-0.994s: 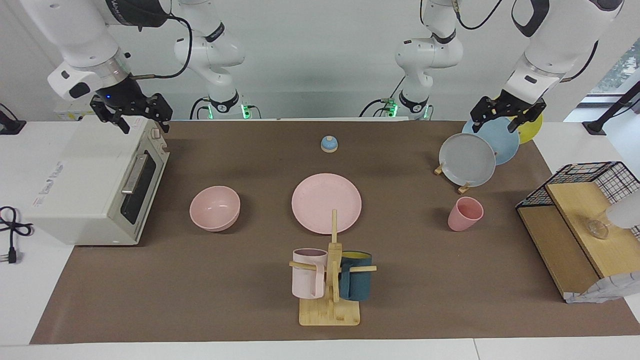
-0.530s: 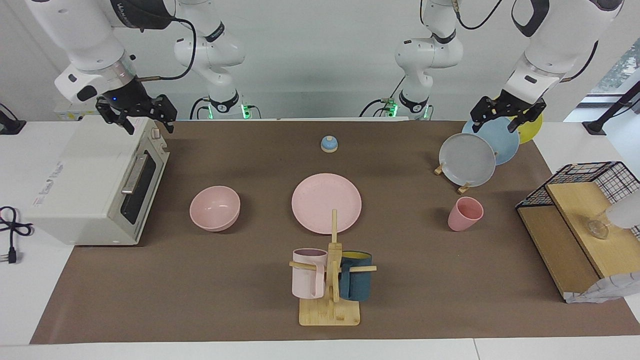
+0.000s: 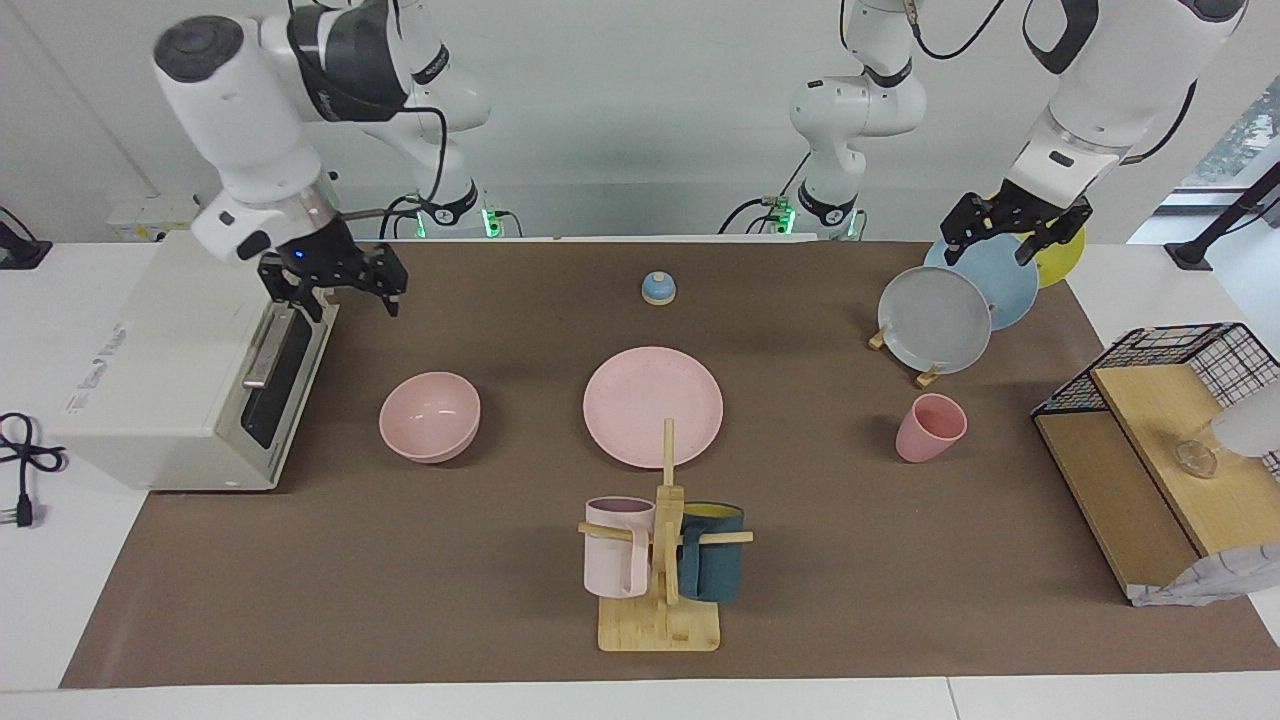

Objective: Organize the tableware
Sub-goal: 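Reach the right gripper toward the pink bowl, then grasp the bowl with the right gripper while the left gripper reaches the cup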

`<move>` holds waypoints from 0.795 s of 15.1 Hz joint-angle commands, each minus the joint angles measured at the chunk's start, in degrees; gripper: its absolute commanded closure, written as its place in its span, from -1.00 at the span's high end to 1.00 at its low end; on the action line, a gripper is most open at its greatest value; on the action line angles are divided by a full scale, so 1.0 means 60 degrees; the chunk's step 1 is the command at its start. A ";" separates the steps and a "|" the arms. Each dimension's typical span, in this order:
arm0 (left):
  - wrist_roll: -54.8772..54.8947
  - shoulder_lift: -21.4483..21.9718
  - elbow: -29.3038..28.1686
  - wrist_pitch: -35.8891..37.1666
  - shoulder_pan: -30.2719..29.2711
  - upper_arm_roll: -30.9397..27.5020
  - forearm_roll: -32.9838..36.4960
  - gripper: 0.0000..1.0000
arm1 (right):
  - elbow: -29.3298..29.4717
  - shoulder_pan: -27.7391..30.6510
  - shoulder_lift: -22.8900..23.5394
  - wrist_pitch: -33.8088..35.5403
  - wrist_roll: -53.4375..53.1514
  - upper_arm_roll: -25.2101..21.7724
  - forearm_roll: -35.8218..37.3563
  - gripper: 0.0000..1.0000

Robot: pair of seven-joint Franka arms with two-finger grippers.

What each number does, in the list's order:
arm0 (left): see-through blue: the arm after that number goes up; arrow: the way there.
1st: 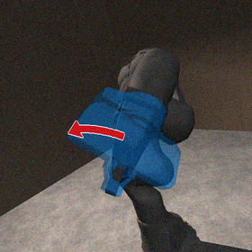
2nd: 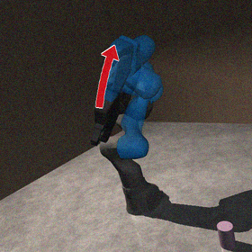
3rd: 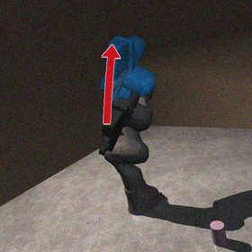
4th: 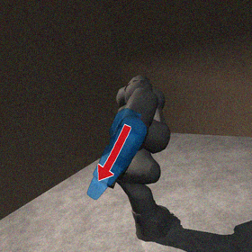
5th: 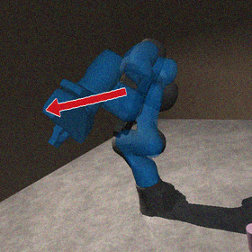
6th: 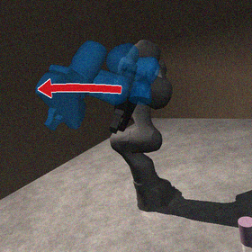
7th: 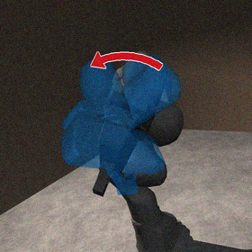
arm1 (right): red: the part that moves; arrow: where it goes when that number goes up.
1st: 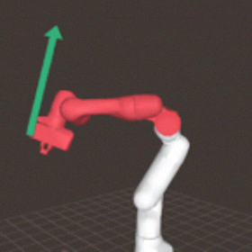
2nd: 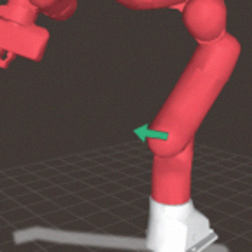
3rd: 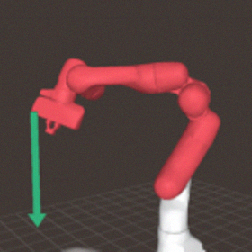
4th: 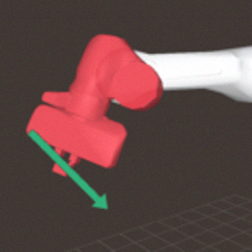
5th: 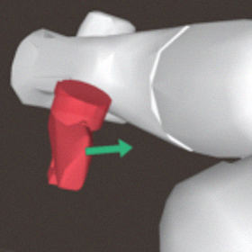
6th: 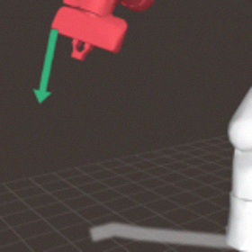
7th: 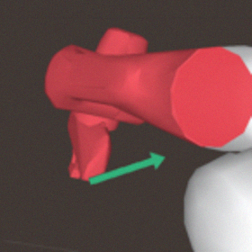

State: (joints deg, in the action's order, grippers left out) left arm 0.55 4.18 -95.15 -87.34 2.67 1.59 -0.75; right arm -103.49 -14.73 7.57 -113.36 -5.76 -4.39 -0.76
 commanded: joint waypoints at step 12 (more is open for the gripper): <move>-0.0135 0.0080 0.0024 0.0112 -0.0021 0.0057 0.0228 1.00 | -0.1839 -0.0519 0.1287 -0.2435 -0.0813 -0.0029 -0.0107 0.18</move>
State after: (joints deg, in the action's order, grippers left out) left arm 0.47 4.18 -95.15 -87.34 2.67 1.59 -0.76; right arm -113.19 -17.82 15.66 -127.91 -9.82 -4.40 -0.76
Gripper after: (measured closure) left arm 0.000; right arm 0.101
